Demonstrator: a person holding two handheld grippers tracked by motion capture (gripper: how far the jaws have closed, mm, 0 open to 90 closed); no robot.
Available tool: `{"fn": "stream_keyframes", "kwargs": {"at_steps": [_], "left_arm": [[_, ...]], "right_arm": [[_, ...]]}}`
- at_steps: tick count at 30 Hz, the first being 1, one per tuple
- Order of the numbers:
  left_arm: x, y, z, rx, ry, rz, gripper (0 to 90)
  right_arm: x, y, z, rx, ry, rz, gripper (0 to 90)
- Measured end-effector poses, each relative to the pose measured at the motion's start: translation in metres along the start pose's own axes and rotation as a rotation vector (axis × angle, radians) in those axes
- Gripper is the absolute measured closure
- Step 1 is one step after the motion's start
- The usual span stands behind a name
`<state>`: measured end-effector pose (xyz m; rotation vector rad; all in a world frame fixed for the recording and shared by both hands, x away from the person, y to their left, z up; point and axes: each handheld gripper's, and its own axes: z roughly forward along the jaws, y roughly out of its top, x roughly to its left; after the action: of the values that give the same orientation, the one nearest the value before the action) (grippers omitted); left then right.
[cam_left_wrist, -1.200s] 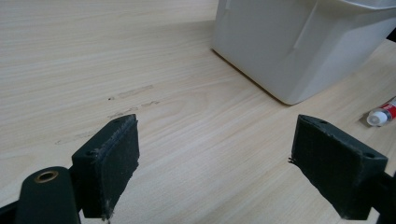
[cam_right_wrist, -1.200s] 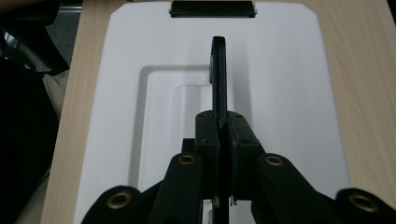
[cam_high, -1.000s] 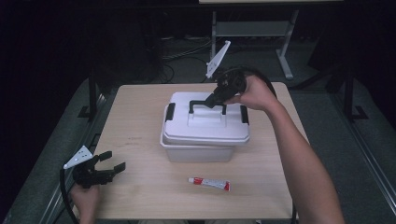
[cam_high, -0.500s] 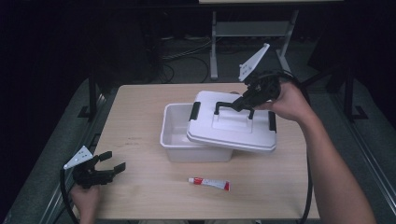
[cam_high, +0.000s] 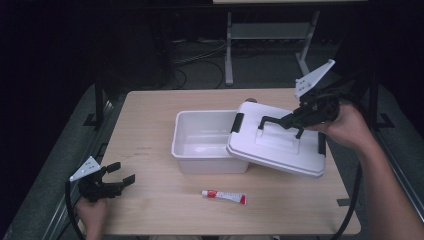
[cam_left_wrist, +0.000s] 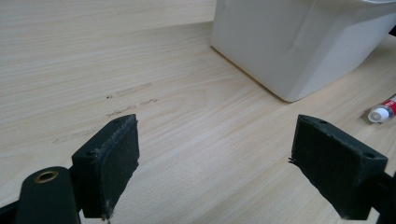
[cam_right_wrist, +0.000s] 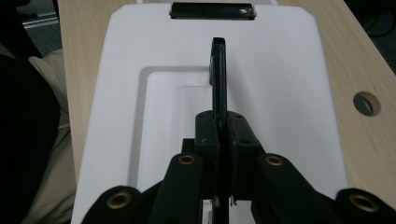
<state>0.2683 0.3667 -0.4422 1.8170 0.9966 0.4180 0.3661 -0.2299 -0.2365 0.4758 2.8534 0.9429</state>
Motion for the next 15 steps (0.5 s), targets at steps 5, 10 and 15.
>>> {"fn": "stream_keyframes", "kwargs": {"at_steps": [5,10,15], "left_arm": [[0.0,0.0,-0.001,-0.003,0.0,-0.002,14.5],[0.0,0.0,-0.002,-0.008,0.002,-0.004,14.5],[0.0,-0.001,-0.002,-0.006,0.002,-0.004,14.5]], "right_arm": [[0.004,-0.018,-0.01,0.002,-0.023,0.023,84.3],[0.01,-0.047,-0.024,-0.006,-0.053,0.073,84.2],[0.013,-0.07,-0.028,-0.007,-0.067,0.111,84.2]]}}
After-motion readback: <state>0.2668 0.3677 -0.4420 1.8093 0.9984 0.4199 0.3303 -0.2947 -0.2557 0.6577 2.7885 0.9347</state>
